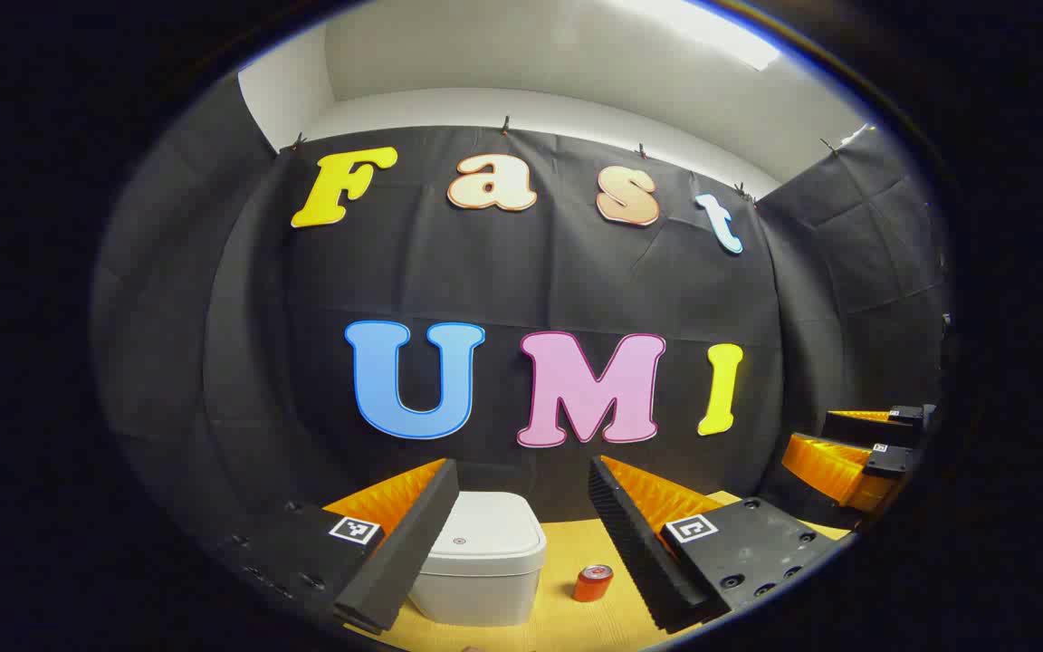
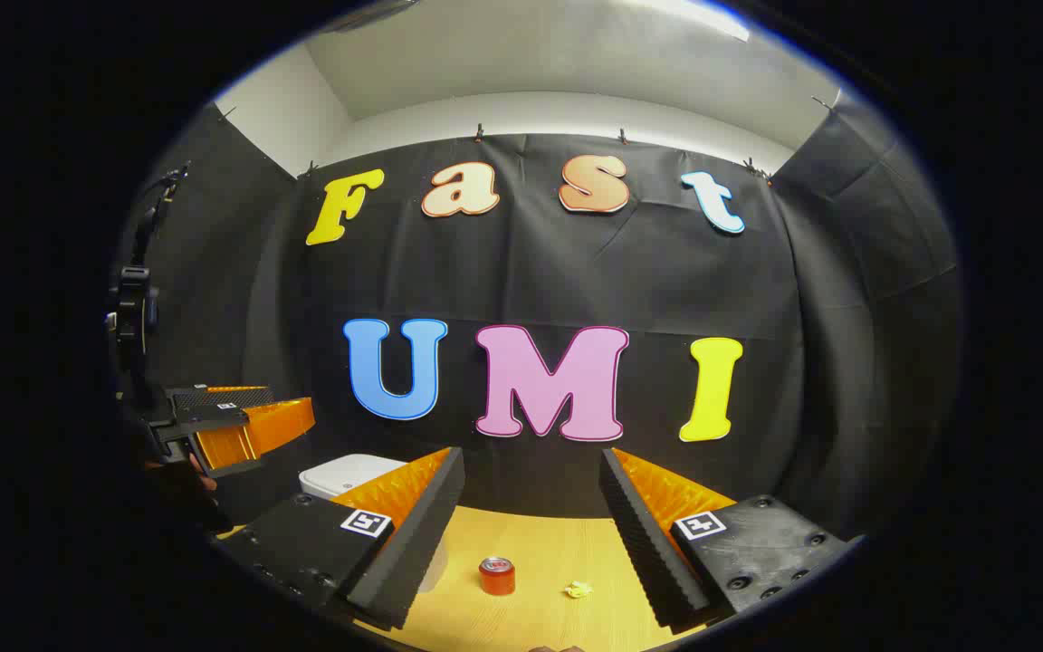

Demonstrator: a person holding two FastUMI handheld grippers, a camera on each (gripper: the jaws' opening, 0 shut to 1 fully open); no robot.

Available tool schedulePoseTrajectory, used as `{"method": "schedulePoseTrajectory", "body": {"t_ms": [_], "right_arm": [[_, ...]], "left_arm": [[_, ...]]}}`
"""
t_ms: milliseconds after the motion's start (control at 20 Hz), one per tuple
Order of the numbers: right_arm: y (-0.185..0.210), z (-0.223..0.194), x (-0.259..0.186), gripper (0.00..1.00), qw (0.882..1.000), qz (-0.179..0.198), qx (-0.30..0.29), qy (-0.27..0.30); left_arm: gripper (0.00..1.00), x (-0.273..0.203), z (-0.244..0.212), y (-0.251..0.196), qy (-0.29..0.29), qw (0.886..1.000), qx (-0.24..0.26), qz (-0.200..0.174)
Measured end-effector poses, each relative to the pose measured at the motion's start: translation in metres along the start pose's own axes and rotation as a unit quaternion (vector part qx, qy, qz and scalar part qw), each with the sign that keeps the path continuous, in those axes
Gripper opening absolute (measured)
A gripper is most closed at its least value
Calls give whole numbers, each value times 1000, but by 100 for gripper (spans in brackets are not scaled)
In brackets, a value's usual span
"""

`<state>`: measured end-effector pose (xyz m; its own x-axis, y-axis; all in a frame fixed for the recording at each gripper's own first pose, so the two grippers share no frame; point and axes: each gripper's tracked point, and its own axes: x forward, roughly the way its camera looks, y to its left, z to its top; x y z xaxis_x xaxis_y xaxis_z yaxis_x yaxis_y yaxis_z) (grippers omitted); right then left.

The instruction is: Press the lid of the desktop garbage bin to open it, pick up the crumpled paper on the desktop and throw it into the bin, then pick up the pop can on the desktop and drop it into the bin, and finally close the garbage bin lid.

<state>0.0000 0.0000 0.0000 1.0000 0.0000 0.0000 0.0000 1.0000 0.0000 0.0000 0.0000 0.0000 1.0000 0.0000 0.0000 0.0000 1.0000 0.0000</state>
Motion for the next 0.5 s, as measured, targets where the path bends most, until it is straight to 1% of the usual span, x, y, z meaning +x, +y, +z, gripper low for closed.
{"method": "schedulePoseTrajectory", "body": {"t_ms": [50, 300, 500], "right_arm": [[3, -1, 3, 97, 1000, 1, 0, 1], [12, 1, 21, 98, 1000, 2, -16, -7], [16, 4, 35, 97, 1000, 0, -16, -12]], "left_arm": [[99, 1, -2, 4, 0, 1000, 1, 2], [98, 20, -4, 12, 1, 1000, -1, -5], [99, 36, -2, 10, -1, 1000, -4, -17]]}}
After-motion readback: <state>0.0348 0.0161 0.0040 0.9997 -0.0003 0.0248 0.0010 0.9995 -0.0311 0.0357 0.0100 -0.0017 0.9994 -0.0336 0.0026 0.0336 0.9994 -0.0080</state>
